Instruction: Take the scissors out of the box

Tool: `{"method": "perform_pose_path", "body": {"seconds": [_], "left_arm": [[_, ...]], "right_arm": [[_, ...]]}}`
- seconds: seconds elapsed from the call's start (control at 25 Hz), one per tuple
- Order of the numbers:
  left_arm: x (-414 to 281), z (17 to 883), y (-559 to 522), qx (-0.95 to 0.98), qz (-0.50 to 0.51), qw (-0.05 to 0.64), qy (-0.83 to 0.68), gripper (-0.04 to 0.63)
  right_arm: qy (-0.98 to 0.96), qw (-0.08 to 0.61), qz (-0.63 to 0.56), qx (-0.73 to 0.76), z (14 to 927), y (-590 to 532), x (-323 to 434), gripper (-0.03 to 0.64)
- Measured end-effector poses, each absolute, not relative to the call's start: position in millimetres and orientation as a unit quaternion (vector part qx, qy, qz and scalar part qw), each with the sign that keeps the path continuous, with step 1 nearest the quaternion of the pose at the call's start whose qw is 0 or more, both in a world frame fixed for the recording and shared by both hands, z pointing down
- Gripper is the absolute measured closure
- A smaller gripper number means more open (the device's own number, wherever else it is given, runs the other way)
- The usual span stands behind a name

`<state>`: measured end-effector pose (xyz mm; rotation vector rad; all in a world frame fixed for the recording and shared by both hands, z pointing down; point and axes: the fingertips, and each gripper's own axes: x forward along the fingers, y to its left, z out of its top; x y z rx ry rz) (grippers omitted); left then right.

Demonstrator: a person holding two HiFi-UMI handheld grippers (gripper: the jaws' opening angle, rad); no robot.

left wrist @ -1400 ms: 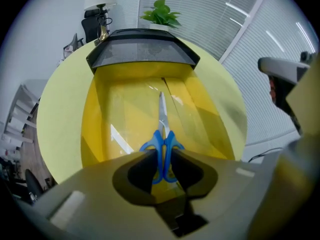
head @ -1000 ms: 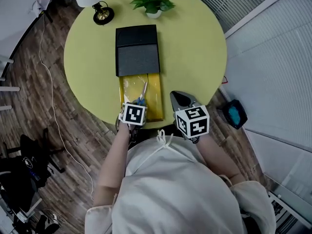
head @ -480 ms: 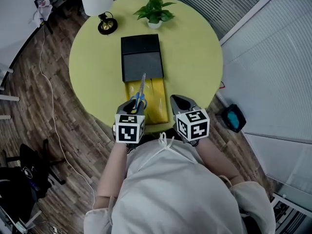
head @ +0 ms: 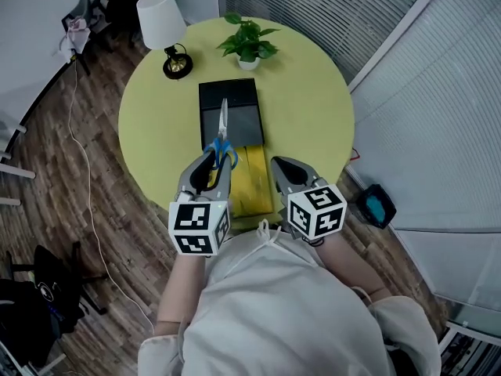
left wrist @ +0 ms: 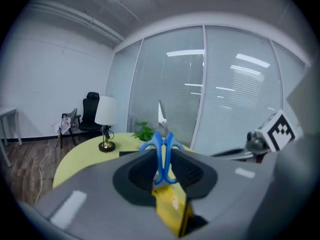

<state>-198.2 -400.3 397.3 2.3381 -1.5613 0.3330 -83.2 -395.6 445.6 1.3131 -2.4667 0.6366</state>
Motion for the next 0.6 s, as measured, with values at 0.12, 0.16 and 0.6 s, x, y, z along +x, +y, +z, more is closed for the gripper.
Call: {"method": "perform_pose_path", "body": {"seconds": [0.12, 0.16, 0.6], "left_arm": [[-202.3, 369.9, -403.3, 0.817, 0.086, 0.124, -0.556, 0.503], [-203.4, 365.1, -404.1, 0.817, 0.082, 0.117, -0.559, 0.503], [-210.5, 357.5, -409.3, 0.815, 0.085, 0.098, -0.565, 0.503]], "right_arm": [[-0.859, 0.133, 0.193, 0.455, 433.7, -403.2, -86.4, 0.617], [-0.860, 0.135, 0.186, 0.455, 432.3, -405.2, -87.0, 0.617], [-0.863, 0.106, 0.152, 0.470, 412.0, -415.0, -95.8, 0.618]]}}
